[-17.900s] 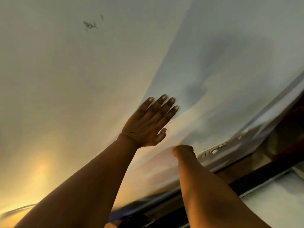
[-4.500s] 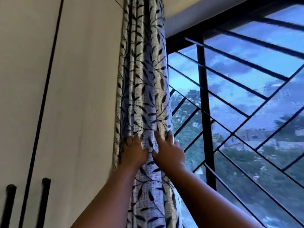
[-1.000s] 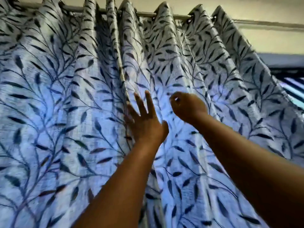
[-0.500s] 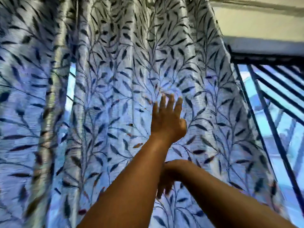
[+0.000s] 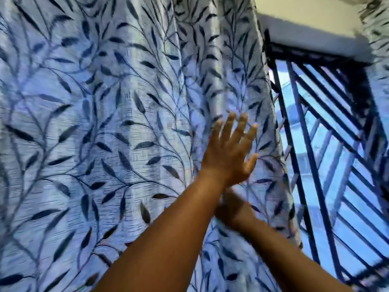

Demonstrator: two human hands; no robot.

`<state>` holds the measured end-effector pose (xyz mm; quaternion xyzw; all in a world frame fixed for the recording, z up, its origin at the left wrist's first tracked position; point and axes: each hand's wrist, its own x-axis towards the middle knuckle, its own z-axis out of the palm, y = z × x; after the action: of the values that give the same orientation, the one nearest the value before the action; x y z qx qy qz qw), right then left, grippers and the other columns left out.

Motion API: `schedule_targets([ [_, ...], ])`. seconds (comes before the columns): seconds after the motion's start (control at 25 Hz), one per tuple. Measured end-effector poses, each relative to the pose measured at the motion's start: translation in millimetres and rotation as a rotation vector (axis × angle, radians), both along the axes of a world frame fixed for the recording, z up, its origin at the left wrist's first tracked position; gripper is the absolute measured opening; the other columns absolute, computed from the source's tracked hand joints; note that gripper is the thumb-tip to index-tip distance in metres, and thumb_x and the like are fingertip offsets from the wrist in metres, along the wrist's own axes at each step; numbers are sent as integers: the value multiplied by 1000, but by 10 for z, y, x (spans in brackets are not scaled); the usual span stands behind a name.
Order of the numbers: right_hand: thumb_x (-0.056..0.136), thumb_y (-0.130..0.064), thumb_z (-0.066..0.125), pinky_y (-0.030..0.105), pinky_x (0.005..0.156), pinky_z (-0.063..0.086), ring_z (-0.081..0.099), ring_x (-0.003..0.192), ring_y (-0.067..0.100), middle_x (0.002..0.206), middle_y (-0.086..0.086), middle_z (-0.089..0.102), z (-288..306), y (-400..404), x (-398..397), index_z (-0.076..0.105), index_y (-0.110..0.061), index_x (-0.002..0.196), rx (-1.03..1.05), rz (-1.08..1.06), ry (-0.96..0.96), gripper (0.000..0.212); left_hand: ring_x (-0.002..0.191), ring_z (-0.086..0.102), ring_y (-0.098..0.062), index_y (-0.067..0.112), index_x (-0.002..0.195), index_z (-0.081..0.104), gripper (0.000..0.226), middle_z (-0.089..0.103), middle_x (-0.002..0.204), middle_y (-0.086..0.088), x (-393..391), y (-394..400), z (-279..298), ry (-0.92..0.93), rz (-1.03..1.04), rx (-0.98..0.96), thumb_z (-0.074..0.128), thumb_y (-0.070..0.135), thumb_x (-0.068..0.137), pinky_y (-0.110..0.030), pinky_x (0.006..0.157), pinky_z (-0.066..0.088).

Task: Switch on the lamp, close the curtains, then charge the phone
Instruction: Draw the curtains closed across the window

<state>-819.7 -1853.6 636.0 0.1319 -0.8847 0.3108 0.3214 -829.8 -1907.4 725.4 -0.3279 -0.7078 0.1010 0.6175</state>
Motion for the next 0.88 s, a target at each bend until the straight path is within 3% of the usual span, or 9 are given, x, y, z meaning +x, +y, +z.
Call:
schedule_targets([
  [0.04, 90, -37, 46, 29, 92, 47, 58, 95, 28, 102, 26, 59, -91, -81, -26, 60, -7, 104, 116, 36, -254, 35, 147, 6, -34, 20, 148, 29, 65, 16, 159, -11, -93, 54, -90, -12, -11, -58, 41, 47, 91, -48, 118, 4],
  [0.12, 98, -17, 46, 5, 54, 48, 47, 59, 18, 64, 19, 43, -301, -131, -197, 52, -15, 104, 193, 31, -648, 9, 146, 8, -35, 20, 148, 29, 63, 17, 159, -11, -358, 137, -315, -102, 7, -131, 43, 43, 91, -48, 117, 3],
  [0.2, 98, -16, 48, 7, 31, 36, 55, 41, 12, 39, 8, 51, -520, -23, -447, 52, -14, 123, 133, 7, -819, 26, 146, 6, -34, 18, 150, 20, 66, 12, 160, -12, -706, 140, -590, -234, 62, -163, 42, 41, 92, -49, 116, 0],
  [0.28, 92, -27, 60, 16, 38, 46, 56, 41, 3, 49, -11, 62, -714, 167, -762, 58, -17, 125, 233, 21, -889, 35, 147, -1, -34, 20, 152, 8, 71, 2, 161, -12, -1022, 130, -870, -293, 102, -179, 42, 39, 92, -51, 115, -9],
  [0.44, 88, -35, 60, 42, 76, 49, 59, 76, 26, 122, 8, 61, -1086, 806, -1006, 66, -20, 112, 72, -184, -1116, 29, 145, -18, -32, 28, 150, -11, 85, -17, 159, -7, -1318, 227, -1270, -303, 108, -305, 48, 30, 89, -50, 111, -19],
  [0.56, 93, -32, 56, 41, 98, 41, 53, 122, 36, 140, 13, 51, -1361, 1279, -955, 52, -8, 134, 71, -406, -1275, 47, 144, -21, -33, 30, 149, -16, 83, -23, 158, -7, -1360, 386, -1407, -341, 55, -343, 43, 35, 91, -54, 112, -16],
  [0.64, 95, -30, 54, 40, 103, 43, 52, 125, 33, 137, 10, 54, -1479, 1506, -921, 53, -9, 133, 179, -538, -1199, 44, 145, -14, -36, 26, 151, -7, 74, -16, 159, -10, -1331, 556, -1461, -486, 157, -261, 36, 45, 95, -56, 111, -16],
  [0.76, 84, -33, 61, 49, 99, 41, 53, 122, 32, 133, 6, 57, -1587, 1769, -786, 57, -19, 127, 399, -861, -937, 45, 142, 20, -38, 18, 149, 24, 79, 24, 156, -14, -1248, 823, -1475, -924, 469, -241, 32, 68, 89, -61, 115, 9],
  [0.88, 85, -37, 55, 46, 97, 38, 53, 121, 29, 132, 4, 55, -1679, 2007, -703, 54, -27, 126, 434, -949, -764, 43, 123, 52, -34, 13, 142, 40, 81, 41, 148, -11, -1167, 1113, -1477, -1280, 386, -361, 40, 71, 86, -47, 100, 44],
])
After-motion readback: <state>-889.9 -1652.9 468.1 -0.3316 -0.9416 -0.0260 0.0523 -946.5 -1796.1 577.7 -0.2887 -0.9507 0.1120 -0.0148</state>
